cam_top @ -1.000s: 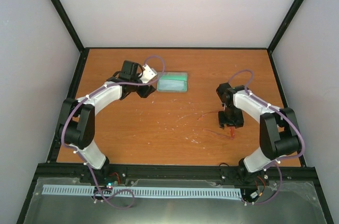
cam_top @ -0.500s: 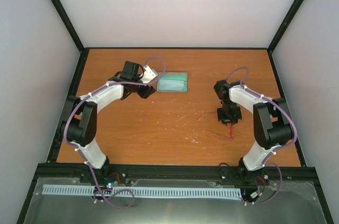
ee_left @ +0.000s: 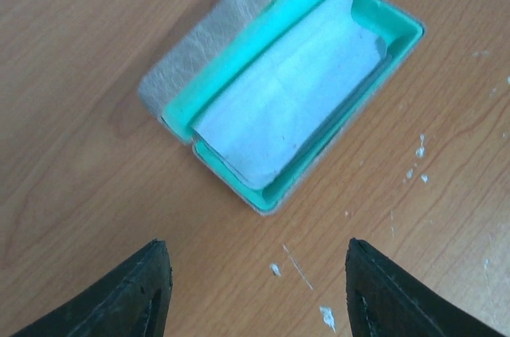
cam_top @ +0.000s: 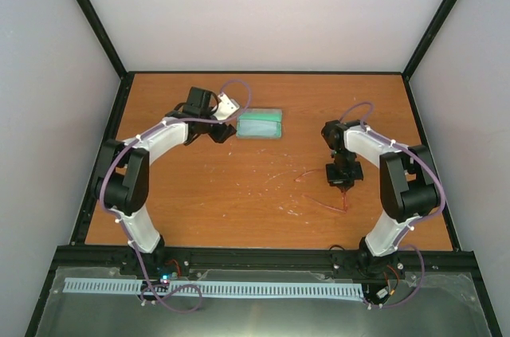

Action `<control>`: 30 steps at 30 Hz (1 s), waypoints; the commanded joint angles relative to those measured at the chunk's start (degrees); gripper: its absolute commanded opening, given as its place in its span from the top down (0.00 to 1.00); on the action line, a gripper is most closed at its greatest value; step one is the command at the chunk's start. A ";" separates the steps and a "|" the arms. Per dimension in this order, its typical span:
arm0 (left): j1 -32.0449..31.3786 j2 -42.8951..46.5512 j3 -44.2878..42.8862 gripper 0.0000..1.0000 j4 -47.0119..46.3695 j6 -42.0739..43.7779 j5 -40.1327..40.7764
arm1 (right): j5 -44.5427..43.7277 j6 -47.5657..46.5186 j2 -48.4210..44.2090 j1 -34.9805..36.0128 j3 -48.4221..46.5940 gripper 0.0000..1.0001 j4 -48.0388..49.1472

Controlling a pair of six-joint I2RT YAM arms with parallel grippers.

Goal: Organize the sunglasses
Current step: Pick up the sunglasses from the center of the board, then fold the sunglasses.

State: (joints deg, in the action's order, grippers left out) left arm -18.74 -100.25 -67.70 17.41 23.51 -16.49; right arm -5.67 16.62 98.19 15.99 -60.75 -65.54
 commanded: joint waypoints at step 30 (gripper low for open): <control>1.04 -12.03 -42.70 0.83 -11.66 -22.85 -39.48 | 38.59 -3.31 -3.73 -6.06 -25.83 0.97 20.87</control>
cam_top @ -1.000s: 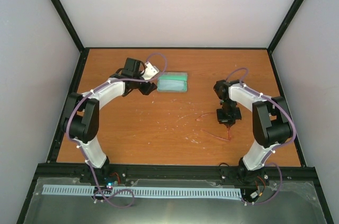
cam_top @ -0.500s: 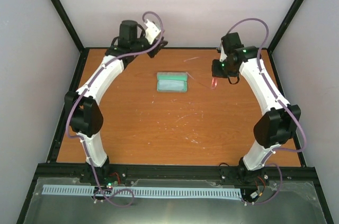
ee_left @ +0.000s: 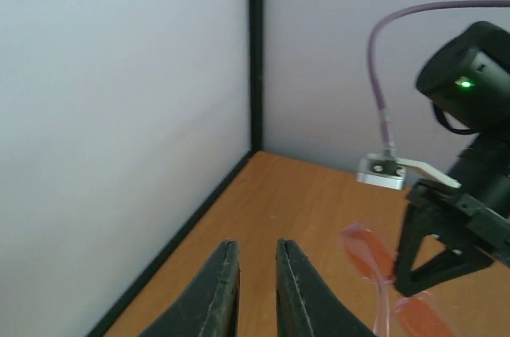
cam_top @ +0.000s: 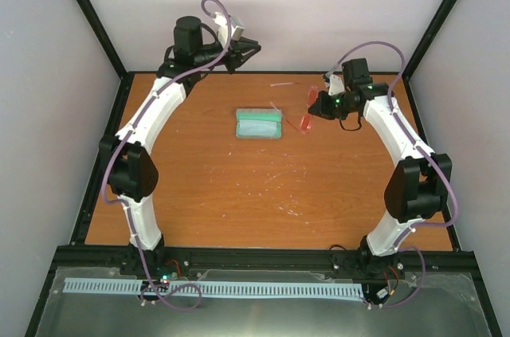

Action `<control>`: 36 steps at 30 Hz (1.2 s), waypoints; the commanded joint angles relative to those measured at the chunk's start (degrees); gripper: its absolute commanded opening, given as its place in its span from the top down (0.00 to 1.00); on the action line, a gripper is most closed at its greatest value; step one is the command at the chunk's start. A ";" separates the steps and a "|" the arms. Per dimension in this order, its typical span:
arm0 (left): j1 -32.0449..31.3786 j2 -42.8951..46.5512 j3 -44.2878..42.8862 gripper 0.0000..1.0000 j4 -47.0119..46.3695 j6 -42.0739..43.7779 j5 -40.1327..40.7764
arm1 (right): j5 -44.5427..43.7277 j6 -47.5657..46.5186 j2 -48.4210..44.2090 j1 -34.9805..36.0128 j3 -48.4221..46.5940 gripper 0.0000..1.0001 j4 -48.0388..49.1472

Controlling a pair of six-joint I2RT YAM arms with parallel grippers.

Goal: Organize the sunglasses
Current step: Fold the sunglasses.

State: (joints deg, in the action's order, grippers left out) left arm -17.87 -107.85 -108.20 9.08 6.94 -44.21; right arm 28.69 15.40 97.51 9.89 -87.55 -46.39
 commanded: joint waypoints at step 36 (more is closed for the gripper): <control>-9.57 -8.57 3.91 0.82 -11.96 -13.60 -21.54 | 17.22 -5.84 1.64 2.48 -9.02 0.97 1.85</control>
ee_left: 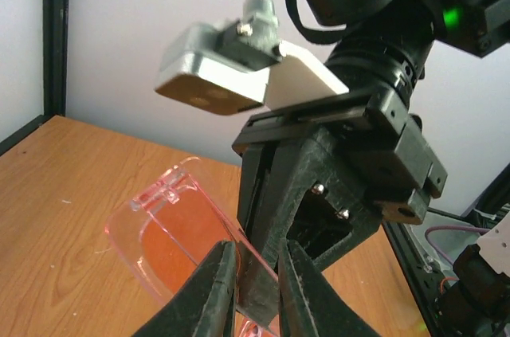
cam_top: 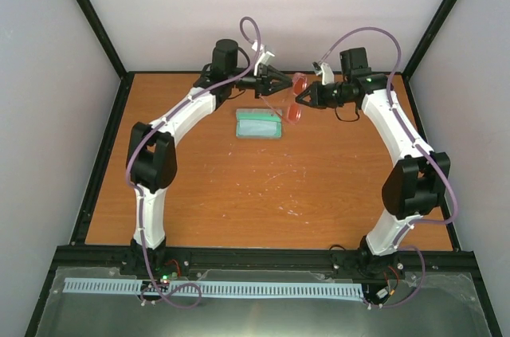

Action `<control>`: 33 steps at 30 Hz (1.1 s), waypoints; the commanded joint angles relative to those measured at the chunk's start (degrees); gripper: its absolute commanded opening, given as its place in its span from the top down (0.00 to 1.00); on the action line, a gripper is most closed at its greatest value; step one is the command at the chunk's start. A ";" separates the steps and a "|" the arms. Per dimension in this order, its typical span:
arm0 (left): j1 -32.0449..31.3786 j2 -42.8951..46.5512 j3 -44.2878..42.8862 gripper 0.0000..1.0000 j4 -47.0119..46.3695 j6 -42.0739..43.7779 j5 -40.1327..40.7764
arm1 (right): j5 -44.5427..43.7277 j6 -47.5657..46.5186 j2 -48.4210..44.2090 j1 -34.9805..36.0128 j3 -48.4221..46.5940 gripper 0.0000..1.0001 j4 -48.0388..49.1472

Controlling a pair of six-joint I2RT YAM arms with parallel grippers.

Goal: Organize the sunglasses
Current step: Fold the sunglasses.

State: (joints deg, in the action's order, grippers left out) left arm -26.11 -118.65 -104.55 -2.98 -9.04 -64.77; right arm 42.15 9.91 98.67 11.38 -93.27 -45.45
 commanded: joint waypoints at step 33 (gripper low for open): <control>8.75 25.85 14.97 0.88 11.58 20.33 -2.78 | 10.40 5.13 12.43 1.61 -6.86 0.97 5.38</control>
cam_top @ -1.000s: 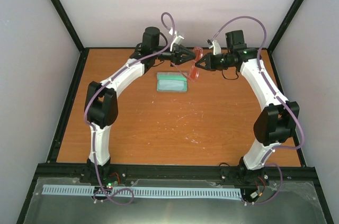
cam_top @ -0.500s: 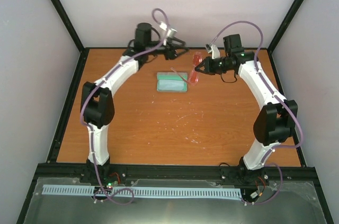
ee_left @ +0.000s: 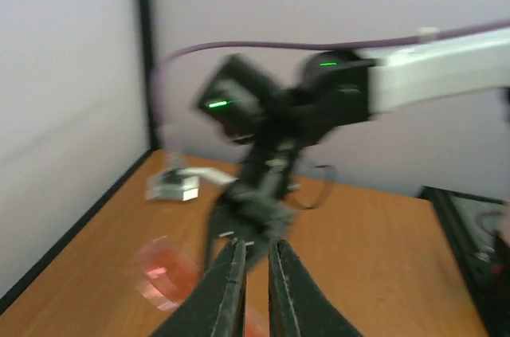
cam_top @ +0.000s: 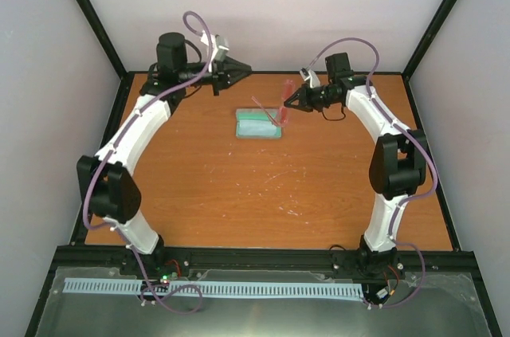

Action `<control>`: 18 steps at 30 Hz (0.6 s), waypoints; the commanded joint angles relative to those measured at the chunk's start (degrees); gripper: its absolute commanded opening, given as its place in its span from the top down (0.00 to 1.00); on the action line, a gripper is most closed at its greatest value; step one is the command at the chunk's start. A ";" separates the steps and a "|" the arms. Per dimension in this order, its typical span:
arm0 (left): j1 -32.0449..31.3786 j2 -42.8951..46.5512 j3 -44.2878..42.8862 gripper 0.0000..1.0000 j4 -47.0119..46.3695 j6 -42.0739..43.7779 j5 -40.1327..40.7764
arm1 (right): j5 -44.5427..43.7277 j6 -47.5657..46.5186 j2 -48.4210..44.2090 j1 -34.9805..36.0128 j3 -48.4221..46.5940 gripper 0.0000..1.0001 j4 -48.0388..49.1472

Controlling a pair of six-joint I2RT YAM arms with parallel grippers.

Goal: Organize the sunglasses
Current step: Fold the sunglasses.

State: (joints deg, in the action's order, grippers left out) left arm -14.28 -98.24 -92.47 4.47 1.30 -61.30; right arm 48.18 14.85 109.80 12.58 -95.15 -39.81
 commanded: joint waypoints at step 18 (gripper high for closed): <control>-8.21 4.45 8.28 0.87 5.19 11.25 -9.63 | 11.08 -0.11 -5.74 6.43 -1.75 0.97 0.10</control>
State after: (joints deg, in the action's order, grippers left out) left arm -22.09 -91.83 -82.26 11.55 13.02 -68.99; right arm 55.72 14.90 108.16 17.47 -98.59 -40.42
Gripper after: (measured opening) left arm 0.123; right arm 0.040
